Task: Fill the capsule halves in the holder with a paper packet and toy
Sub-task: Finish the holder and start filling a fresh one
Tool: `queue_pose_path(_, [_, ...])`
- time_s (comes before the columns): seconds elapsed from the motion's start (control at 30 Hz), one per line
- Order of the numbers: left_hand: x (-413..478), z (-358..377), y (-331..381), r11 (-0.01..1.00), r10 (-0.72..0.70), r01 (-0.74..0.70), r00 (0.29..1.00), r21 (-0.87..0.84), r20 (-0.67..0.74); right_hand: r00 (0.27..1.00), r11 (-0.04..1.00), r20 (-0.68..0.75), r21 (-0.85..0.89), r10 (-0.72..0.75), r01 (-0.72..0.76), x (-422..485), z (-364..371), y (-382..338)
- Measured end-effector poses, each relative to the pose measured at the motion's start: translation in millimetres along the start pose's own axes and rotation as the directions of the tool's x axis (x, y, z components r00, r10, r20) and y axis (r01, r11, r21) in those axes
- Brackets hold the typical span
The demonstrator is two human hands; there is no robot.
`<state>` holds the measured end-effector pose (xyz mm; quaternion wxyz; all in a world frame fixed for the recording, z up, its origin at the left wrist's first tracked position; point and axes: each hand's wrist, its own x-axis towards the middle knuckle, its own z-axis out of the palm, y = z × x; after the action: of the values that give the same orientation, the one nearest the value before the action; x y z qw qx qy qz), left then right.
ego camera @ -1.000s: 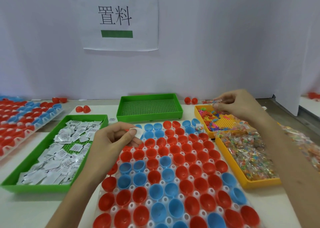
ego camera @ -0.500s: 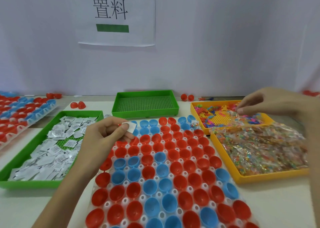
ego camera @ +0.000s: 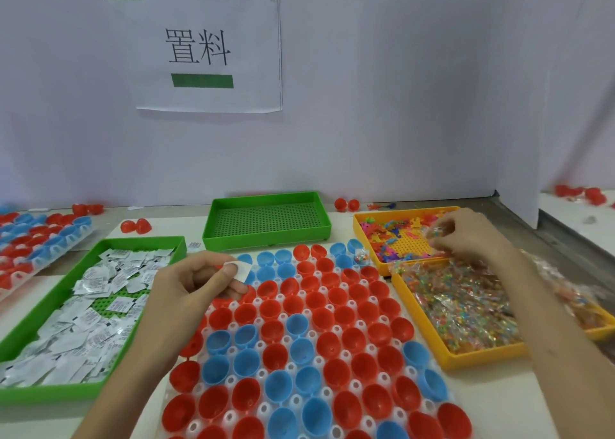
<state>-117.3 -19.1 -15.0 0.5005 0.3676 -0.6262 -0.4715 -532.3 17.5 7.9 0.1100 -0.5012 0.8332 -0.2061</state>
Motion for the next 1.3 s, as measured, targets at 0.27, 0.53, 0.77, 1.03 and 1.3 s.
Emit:
queue_pose_path(0.27, [3.9, -2.4, 2.6, 0.999, 0.030, -0.030, 1.000, 0.013, -0.009, 0.948, 0.985, 0.274, 0.101, -0.164, 0.141, -26.7, -67.9, -12.1])
queue_pose_path(0.53, [-0.3, -1.9, -4.2, 1.000, 0.009, -0.009, 1.000, 0.020, -0.001, 0.998, 0.998, 0.024, -0.010, -0.062, 0.062, 12.4, -17.1, -5.8])
queue_pose_path(0.77, [2.1, -4.7, -4.1, 0.999, 0.006, -0.006, 1.000, 0.054, -0.003, 0.995, 0.996, 0.044, -0.019, -0.086, 0.087, 18.2, 19.3, -1.2])
queue_pose_path(1.03, [0.5, -1.8, -3.8, 0.998, 0.003, -0.003, 1.000, 0.060, -0.012, 0.983, 0.990, 0.121, 0.037, -0.140, 0.136, 3.9, -14.2, 0.9])
queue_pose_path(1.3, [0.6, -3.5, -3.3, 0.997, 0.001, -0.001, 1.000, 0.078, 0.002, 0.957, 0.976, 0.223, 0.153, -0.184, 0.152, -14.5, -63.1, -2.4])
